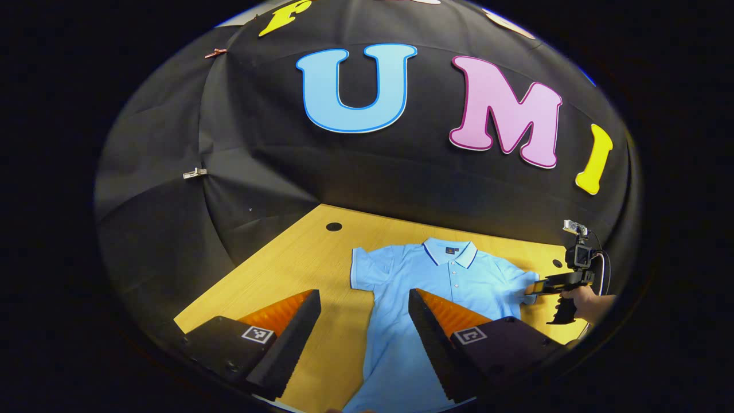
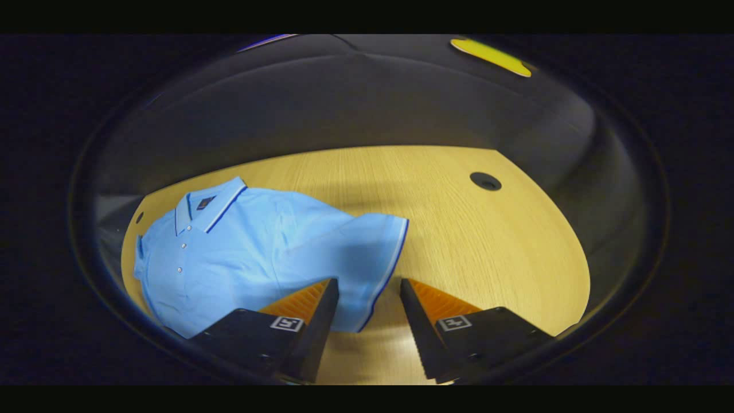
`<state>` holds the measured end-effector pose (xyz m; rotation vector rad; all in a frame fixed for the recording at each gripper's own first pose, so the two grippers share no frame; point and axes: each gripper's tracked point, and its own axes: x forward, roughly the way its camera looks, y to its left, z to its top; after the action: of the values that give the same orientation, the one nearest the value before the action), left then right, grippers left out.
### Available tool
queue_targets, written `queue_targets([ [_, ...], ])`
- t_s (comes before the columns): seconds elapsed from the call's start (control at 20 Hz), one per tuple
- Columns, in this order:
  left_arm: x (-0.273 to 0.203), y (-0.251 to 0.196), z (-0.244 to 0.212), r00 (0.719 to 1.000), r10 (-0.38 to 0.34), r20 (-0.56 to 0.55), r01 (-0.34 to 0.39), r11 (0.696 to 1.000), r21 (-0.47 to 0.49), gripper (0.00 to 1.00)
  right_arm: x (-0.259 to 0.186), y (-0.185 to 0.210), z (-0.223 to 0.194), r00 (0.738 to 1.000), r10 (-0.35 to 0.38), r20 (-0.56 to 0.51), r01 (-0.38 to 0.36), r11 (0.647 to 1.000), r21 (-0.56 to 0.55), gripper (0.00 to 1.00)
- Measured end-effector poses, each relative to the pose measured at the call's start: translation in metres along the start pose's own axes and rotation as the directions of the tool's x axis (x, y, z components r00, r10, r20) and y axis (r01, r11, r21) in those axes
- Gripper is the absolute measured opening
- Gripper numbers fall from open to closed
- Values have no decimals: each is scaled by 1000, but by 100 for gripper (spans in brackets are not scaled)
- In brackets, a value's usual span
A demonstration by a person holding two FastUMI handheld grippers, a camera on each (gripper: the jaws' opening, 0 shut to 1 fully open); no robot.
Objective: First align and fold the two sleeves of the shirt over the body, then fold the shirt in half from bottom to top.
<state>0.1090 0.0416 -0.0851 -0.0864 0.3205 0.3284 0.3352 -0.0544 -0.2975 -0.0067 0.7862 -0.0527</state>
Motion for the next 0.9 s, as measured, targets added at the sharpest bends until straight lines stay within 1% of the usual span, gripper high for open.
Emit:
queue_targets([
  [0.05, 1, 0, -2, 1000, -2, -4, 2, 1000, -1, 98, 1, -1, 1, 1000, 2, 6, -2, 1000, -4, 59],
  [0.1, 1, -1, -3, 1000, -5, -9, 5, 1000, -3, 98, -5, 2, 3, 1000, 11, 8, -11, 1000, -4, 58],
  [0.15, 1, -1, -3, 1000, -6, -11, 6, 1000, -5, 98, 1, 2, 2, 1000, 20, 8, -19, 1000, -5, 53],
  [0.25, 2, -2, -3, 1000, -1, -8, 1, 1000, -5, 98, 2, 9, 3, 999, 40, 16, -40, 999, -10, 28],
  [0.3, 2, -2, -3, 1000, 3, -7, -3, 1000, -6, 98, 1, 9, 4, 999, 35, 19, -34, 999, -9, 14],
  [0.45, 1, -1, -3, 1000, 15, -17, -15, 1000, -2, 98, 2, 14, 4, 998, 63, 20, -62, 998, -18, 5],
  [0.5, 1, 0, -1, 1000, 22, -12, -22, 1000, -1, 98, 1, 14, 4, 997, 76, 18, -76, 997, -21, 11],
  [0.55, 0, 0, 0, 999, 31, -8, -31, 999, -8, 98, 0, 14, 4, 996, 82, 16, -82, 996, -22, 11],
  [0.6, -2, 1, 3, 999, 38, 0, -38, 999, -23, 98, -1, 14, 2, 997, 79, 7, -79, 997, -21, 5],
  [0.65, -7, 5, 6, 999, 48, 16, -47, 998, -42, 98, -3, 16, 3, 997, 82, 3, -82, 996, -34, 11],
  [0.75, -16, 19, 9, 996, 77, 39, -73, 994, -81, 98, -9, 20, 12, 997, 74, 21, -72, 992, -102, 0],
  [0.8, -21, 25, 7, 996, 86, 38, -82, 992, -99, 98, -14, 28, 19, 996, 80, 34, -75, 989, -130, 5],
  [0.9, -29, 35, 2, 994, 99, 36, -94, 988, -125, 98, -24, 53, 34, 992, 113, 63, -102, 981, -163, 5],
])
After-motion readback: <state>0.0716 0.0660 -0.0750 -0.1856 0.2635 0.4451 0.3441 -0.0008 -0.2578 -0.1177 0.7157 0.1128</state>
